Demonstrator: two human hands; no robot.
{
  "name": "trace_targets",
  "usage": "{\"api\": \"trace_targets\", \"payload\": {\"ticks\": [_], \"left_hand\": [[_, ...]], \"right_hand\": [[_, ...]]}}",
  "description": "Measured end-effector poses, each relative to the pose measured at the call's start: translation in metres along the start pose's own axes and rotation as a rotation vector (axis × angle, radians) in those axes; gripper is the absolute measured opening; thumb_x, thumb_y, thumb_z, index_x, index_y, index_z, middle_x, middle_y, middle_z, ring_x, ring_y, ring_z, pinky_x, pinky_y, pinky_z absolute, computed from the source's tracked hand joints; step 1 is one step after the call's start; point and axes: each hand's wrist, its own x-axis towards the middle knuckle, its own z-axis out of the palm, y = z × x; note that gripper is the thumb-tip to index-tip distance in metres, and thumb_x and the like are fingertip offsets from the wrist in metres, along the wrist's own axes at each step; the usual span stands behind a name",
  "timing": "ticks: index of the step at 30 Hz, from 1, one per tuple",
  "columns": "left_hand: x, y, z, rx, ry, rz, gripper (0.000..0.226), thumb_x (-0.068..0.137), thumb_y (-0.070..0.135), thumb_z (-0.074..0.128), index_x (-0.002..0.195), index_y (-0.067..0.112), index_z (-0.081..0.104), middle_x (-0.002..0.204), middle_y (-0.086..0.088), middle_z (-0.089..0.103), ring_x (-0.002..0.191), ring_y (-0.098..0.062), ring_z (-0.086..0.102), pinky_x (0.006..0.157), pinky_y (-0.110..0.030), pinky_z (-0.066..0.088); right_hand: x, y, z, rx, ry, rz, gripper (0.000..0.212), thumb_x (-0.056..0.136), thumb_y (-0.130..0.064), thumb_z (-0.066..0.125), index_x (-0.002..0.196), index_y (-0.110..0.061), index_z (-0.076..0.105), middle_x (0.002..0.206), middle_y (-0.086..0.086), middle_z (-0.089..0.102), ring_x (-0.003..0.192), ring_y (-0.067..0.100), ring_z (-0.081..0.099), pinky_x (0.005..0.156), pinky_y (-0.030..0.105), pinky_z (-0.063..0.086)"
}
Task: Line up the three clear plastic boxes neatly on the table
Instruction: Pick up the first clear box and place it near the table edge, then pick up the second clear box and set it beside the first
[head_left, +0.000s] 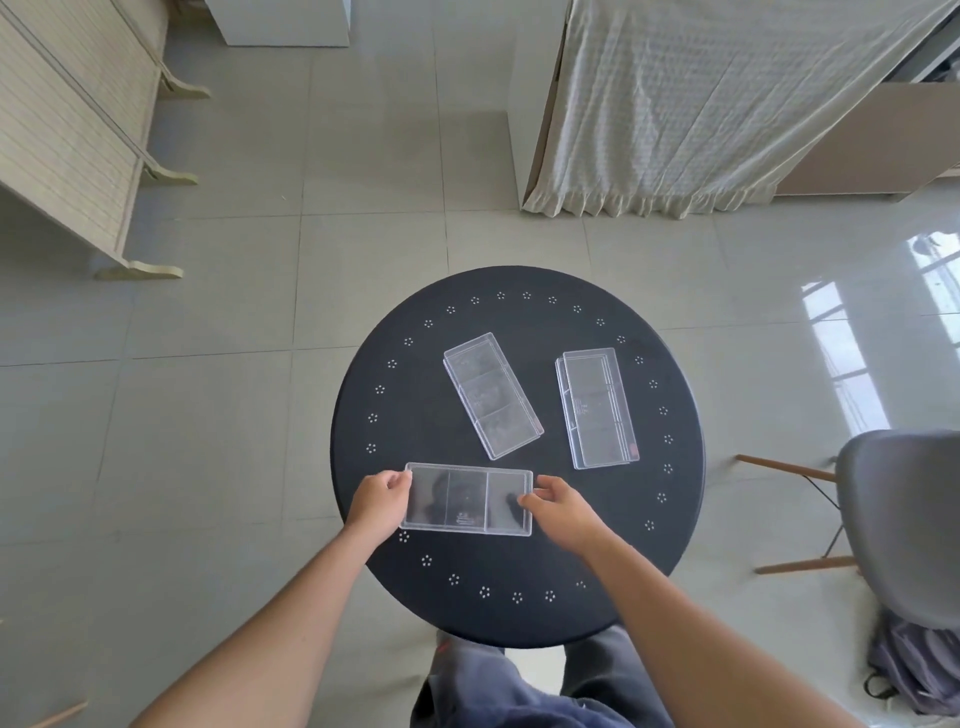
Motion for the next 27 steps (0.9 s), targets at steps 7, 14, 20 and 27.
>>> {"api": "trace_targets", "payload": {"ticks": [7, 14, 20, 27], "left_hand": [[0.035, 0.067, -0.007, -0.105, 0.099, 0.093, 0.047, 0.107, 0.034, 0.054, 0.147, 0.01, 0.059, 0.139, -0.004, 0.069, 0.126, -0.026, 0.067, 0.104, -0.038, 0.048], [0.072, 0.133, -0.01, -0.062, 0.027, 0.252, 0.066, 0.107, 0.038, 0.053, 0.168, 0.021, 0.035, 0.174, 0.002, 0.039, 0.159, -0.021, 0.042, 0.127, -0.038, 0.032], [0.09, 0.143, -0.01, 0.028, -0.013, 0.29, 0.063, 0.108, 0.035, 0.052, 0.168, 0.023, 0.035, 0.172, 0.002, 0.041, 0.158, -0.022, 0.041, 0.127, -0.04, 0.033], [0.084, 0.115, 0.002, -0.08, 0.025, 0.177, 0.061, 0.104, 0.044, 0.061, 0.159, 0.019, 0.048, 0.152, -0.001, 0.057, 0.134, -0.017, 0.059, 0.11, -0.033, 0.043]], "right_hand": [[0.021, -0.007, -0.018, -0.075, 0.009, -0.093, 0.071, 0.101, -0.047, 0.059, 0.165, -0.022, 0.038, 0.165, -0.003, 0.051, 0.147, 0.019, 0.053, 0.121, 0.04, 0.043], [0.043, -0.017, -0.022, -0.181, -0.074, -0.157, 0.072, 0.105, -0.052, 0.054, 0.167, -0.02, 0.037, 0.169, -0.003, 0.046, 0.153, 0.019, 0.048, 0.125, 0.034, 0.035], [0.055, -0.025, -0.028, -0.156, -0.073, -0.173, 0.063, 0.099, -0.054, 0.05, 0.16, -0.039, 0.043, 0.163, -0.008, 0.052, 0.149, 0.022, 0.051, 0.12, 0.044, 0.043], [0.061, -0.029, -0.043, 0.006, 0.002, -0.137, 0.065, 0.105, -0.041, 0.054, 0.165, -0.041, 0.031, 0.162, -0.015, 0.047, 0.15, 0.021, 0.049, 0.114, 0.04, 0.043]]}}
